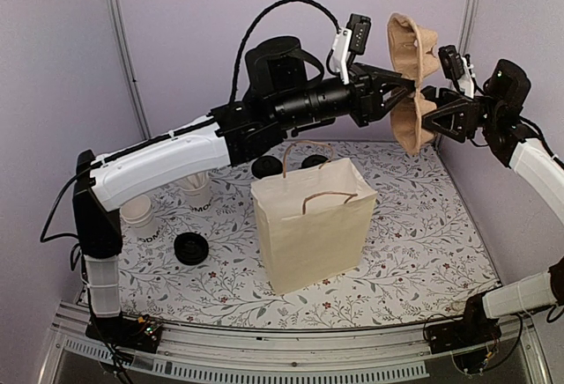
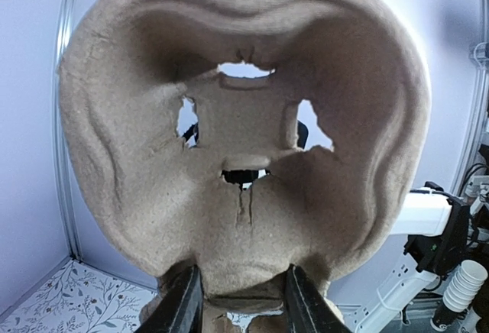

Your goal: Pack the takeout coffee

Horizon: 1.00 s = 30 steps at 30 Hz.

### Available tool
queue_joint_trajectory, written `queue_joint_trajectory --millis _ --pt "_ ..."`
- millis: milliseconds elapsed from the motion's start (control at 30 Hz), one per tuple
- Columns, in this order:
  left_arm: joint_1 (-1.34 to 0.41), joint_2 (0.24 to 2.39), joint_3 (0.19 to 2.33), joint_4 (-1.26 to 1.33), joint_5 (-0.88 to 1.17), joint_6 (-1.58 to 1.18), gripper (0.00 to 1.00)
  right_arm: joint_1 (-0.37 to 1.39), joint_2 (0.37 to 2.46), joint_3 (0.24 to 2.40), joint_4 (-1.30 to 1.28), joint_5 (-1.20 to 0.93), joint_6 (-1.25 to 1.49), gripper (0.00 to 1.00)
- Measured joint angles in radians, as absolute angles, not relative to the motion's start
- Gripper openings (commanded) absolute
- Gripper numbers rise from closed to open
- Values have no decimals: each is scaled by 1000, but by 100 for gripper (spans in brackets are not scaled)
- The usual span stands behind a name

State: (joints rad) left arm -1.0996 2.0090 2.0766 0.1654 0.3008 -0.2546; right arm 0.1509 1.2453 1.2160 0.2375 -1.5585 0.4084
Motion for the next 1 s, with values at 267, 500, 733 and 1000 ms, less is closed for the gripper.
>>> queue_joint_trajectory --millis 267,500,733,1000 --pt "-1087 1927 2008 115 272 -212 35 36 1248 1216 251 -1559 416 89" --pt "-1063 1710 1914 7 232 -137 33 8 1279 1179 282 -1559 419 86" --pt "-1053 1518 1798 -150 212 -86 31 39 1394 1308 -97 -1459 141 85" --pt "-1052 1428 1616 -336 197 -82 29 277 1459 1447 -610 -1194 -428 87"
